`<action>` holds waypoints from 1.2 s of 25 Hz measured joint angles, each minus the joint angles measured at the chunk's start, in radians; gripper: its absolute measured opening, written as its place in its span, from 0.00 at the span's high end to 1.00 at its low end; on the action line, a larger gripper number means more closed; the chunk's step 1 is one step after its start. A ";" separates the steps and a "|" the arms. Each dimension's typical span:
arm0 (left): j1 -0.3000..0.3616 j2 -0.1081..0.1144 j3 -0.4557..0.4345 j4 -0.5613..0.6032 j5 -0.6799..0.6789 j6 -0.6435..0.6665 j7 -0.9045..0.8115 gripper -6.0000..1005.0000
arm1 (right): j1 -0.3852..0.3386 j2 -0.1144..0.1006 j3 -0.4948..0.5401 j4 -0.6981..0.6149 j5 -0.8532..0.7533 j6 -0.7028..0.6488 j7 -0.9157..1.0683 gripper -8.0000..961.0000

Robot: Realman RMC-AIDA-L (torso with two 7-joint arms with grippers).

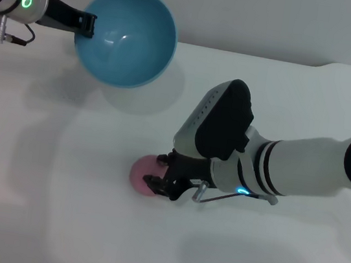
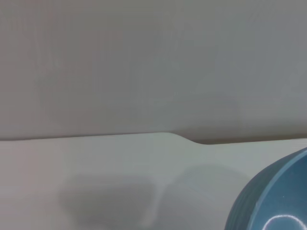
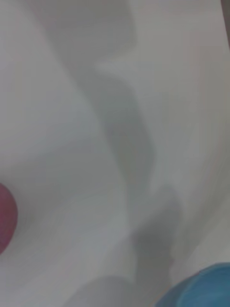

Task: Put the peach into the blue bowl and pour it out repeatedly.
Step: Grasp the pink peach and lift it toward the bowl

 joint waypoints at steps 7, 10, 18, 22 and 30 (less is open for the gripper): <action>0.000 -0.001 0.001 0.000 -0.001 -0.012 0.001 0.99 | -0.009 0.006 -0.033 -0.030 0.004 -0.068 0.000 0.50; -0.001 -0.001 0.001 0.000 -0.004 -0.014 0.001 0.99 | -0.008 0.007 -0.038 -0.044 0.005 -0.076 0.000 0.51; -0.003 -0.001 0.001 0.000 -0.006 -0.014 0.001 0.99 | -0.009 0.008 -0.037 -0.052 0.018 -0.089 -0.001 0.60; -0.004 -0.002 0.001 -0.003 -0.007 -0.014 0.001 0.99 | -0.010 0.006 -0.033 -0.052 0.019 -0.084 -0.001 0.67; -0.005 0.000 0.001 -0.005 -0.002 -0.013 0.001 1.00 | -0.062 -0.009 0.113 -0.036 0.019 0.004 -0.034 0.89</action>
